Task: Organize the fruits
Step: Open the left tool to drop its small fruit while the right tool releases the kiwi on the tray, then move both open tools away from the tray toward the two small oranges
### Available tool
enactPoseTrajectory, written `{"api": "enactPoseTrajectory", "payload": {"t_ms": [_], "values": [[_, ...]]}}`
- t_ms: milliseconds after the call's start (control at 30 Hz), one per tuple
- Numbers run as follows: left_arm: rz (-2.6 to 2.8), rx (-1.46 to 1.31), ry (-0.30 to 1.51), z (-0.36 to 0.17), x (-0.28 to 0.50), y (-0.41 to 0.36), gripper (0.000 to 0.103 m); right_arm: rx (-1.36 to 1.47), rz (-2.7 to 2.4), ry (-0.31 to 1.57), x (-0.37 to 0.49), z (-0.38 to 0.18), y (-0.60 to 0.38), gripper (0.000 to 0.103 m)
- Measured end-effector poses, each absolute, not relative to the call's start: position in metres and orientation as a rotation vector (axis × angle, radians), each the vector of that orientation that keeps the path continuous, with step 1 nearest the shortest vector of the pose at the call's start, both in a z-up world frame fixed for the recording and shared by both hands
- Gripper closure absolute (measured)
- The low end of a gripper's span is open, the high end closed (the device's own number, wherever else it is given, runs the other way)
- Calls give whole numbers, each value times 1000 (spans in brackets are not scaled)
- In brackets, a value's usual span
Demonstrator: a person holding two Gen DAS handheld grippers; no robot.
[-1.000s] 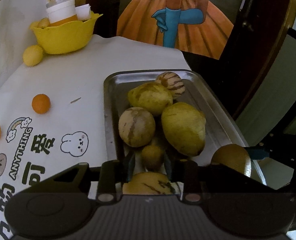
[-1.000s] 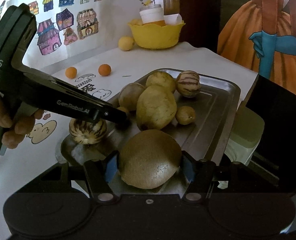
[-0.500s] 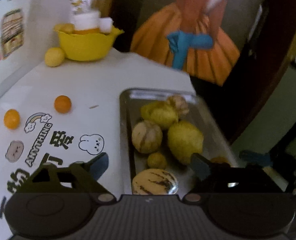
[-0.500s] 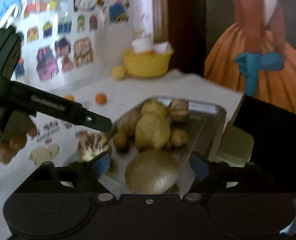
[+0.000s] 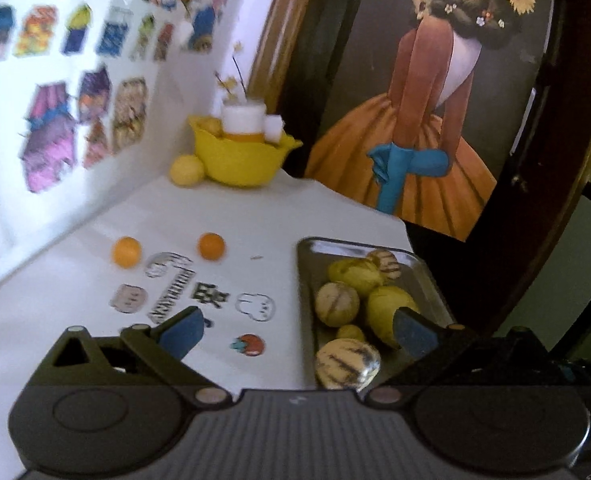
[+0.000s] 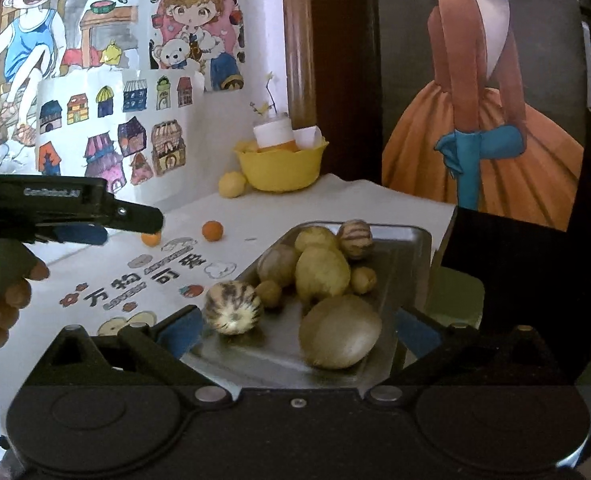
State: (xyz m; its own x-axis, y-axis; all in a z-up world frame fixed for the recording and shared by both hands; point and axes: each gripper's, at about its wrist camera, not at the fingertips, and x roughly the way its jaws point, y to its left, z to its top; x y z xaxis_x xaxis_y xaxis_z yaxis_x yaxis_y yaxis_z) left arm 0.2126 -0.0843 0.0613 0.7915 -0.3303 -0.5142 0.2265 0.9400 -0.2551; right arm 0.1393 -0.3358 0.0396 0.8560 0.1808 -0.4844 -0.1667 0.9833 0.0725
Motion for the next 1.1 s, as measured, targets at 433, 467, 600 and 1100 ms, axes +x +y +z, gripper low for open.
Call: {"api": "enactPoseTrajectory", "payload": {"t_ms": [433, 467, 600, 1100], "values": [[-177, -181, 611, 43, 148, -17, 0, -11, 205, 599, 99, 34, -290, 1], [-160, -172, 616, 41, 144, -12, 0, -3, 212, 607, 98, 33, -286, 1], [-99, -172, 663, 32, 135, 6, 0, 18, 231, 613, 101, 34, -271, 1], [1, -98, 705, 39, 139, 55, 0, 32, 405, 599, 158, 88, -221, 1]]}}
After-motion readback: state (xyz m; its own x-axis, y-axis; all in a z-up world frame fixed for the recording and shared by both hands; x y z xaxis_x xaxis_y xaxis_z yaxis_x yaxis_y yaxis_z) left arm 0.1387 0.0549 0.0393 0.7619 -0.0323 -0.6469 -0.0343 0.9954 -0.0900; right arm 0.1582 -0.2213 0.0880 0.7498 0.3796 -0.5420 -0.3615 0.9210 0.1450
